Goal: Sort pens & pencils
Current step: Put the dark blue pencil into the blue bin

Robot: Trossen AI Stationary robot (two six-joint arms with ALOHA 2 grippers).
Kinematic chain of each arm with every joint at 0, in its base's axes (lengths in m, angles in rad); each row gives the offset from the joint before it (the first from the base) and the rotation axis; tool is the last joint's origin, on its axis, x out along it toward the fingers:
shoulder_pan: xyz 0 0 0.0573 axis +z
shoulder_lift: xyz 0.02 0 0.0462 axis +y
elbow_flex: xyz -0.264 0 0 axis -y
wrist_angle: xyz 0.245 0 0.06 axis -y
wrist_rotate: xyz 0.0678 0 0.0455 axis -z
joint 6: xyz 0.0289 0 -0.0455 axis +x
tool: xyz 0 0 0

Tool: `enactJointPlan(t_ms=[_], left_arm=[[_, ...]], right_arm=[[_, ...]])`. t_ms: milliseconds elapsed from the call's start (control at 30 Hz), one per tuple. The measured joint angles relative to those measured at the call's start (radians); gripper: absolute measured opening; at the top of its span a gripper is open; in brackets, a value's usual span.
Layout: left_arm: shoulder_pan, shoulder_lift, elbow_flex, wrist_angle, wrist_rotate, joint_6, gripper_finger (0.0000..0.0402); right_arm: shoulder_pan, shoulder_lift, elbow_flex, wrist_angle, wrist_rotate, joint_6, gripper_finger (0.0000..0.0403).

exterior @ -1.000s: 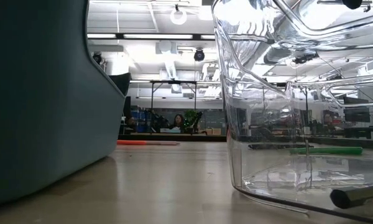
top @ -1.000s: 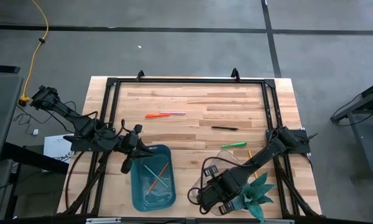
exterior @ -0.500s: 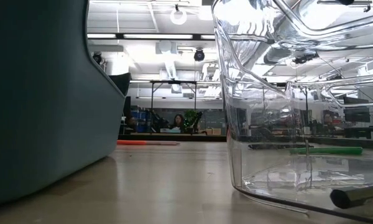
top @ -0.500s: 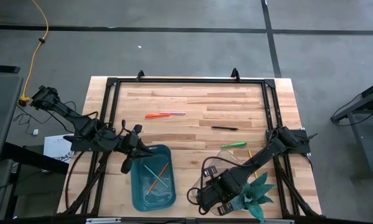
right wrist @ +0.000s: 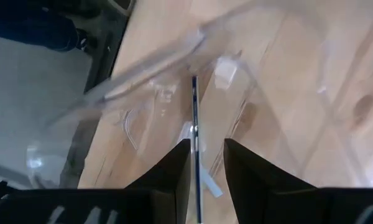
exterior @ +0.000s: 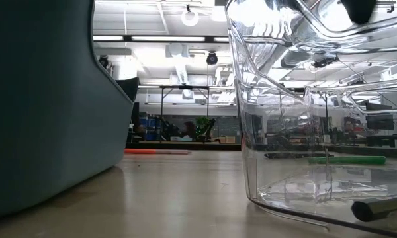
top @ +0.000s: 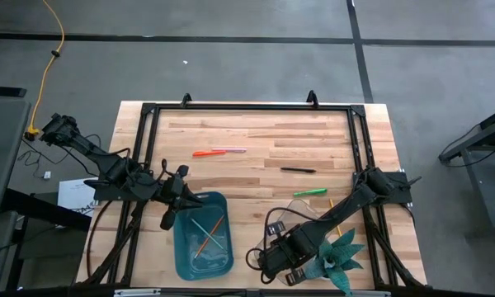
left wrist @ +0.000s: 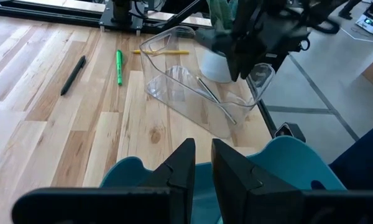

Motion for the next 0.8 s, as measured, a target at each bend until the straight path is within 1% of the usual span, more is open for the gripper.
enactJointPlan(t_ms=[67, 200, 367, 600, 800], left_arm=[[0.000, 0.000, 0.000, -0.001, 0.000, 0.000, 0.0042], [0.000, 0.000, 0.000, -0.010, 0.001, 0.000, 0.0042], [0.000, 0.000, 0.000, -0.029, 0.002, -0.001, 0.0042], [0.000, 0.000, 0.000, -0.029, 0.004, -0.006, 0.0042], [0.000, 0.000, 0.000, -0.029, 0.004, -0.016, 0.0042]], right_arm=[[-0.003, 0.001, -0.013, 0.021, -0.021, 0.009, 0.0087], [-0.005, -0.001, -0.014, 0.031, -0.021, -0.001, 0.0087], [-0.009, -0.001, -0.014, -0.004, 0.036, -0.028, 0.0087], [-0.024, -0.009, -0.014, -0.049, 0.042, -0.043, 0.0087], [-0.043, -0.055, -0.014, -0.085, 0.047, -0.054, 0.0087]])
